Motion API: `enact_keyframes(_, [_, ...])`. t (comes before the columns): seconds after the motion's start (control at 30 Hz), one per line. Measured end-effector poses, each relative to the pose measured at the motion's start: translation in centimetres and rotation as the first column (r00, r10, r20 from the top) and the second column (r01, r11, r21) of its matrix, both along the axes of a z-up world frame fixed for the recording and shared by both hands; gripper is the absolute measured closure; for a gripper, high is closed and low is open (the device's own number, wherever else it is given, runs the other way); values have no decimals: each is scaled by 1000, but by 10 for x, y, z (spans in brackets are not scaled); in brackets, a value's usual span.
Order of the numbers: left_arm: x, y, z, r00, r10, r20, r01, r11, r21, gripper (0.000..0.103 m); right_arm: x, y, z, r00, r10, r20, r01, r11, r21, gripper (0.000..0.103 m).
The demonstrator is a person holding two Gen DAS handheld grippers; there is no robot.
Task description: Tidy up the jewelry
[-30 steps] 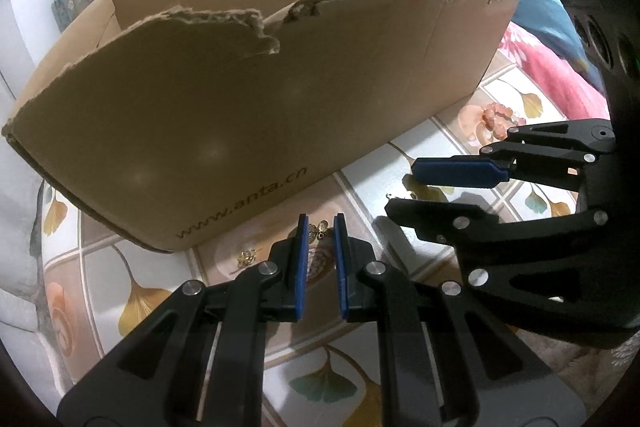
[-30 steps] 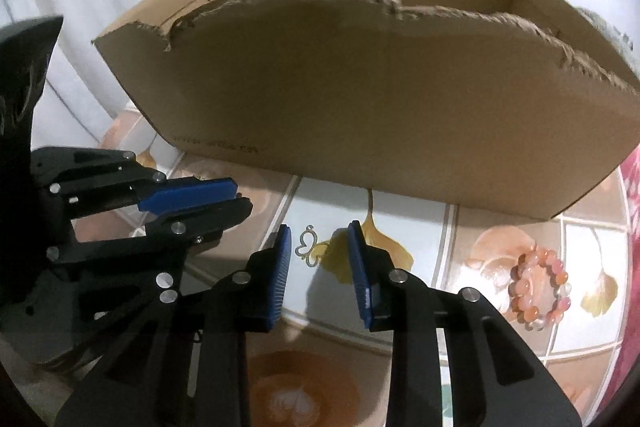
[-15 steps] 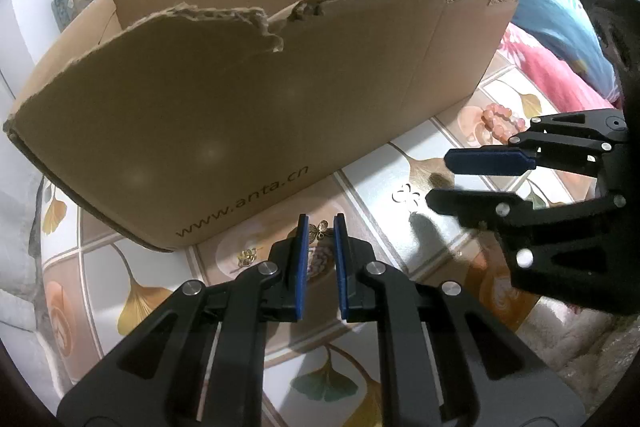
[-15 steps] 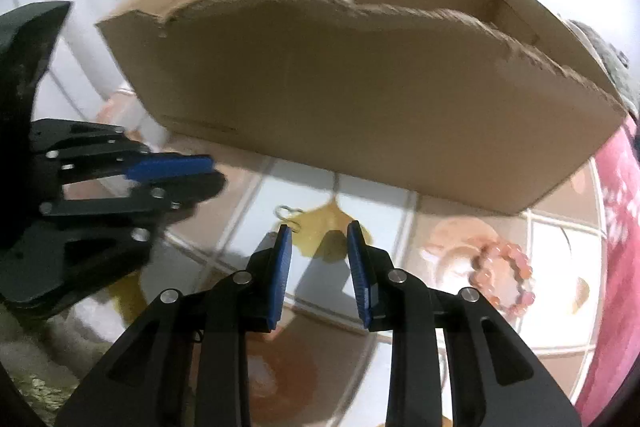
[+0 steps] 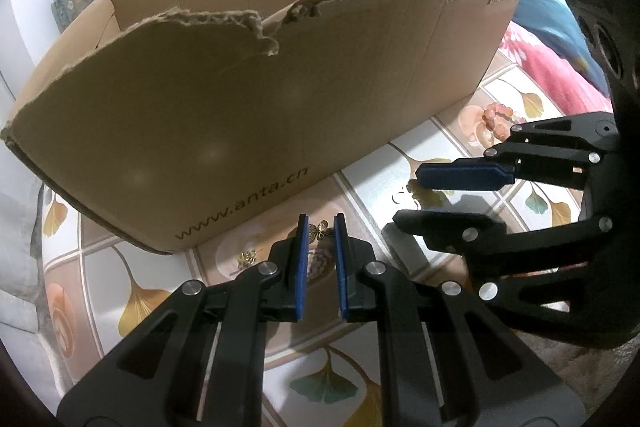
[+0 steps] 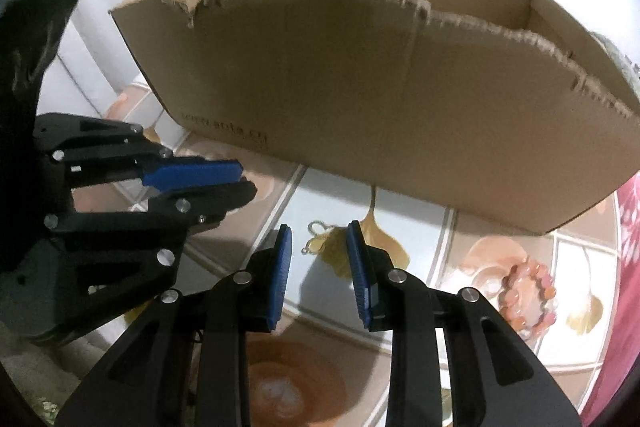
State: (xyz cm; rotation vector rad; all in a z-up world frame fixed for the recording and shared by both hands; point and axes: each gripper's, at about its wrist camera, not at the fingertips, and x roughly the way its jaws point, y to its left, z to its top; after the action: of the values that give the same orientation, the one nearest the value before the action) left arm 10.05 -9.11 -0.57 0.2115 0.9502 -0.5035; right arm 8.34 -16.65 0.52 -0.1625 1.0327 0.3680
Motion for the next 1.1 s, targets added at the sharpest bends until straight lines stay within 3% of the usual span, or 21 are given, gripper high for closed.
enact_keyframes(0.23, [1, -1, 0, 1000, 1, 1, -1, 1000, 0, 92, 5, -6, 1, 1000, -13, -14, 13, 1000, 20, 87])
enact_keyframes(0.73, [-2, -2, 1, 1000, -13, 15, 13, 1000, -5, 92, 1, -35, 8, 1000, -21, -12, 21, 998, 67, 88])
enact_keyframes(1.1, [-22, 0, 25, 997, -42, 65, 44, 998, -32, 92, -18, -51, 38, 998, -32, 57, 28, 997, 74, 88])
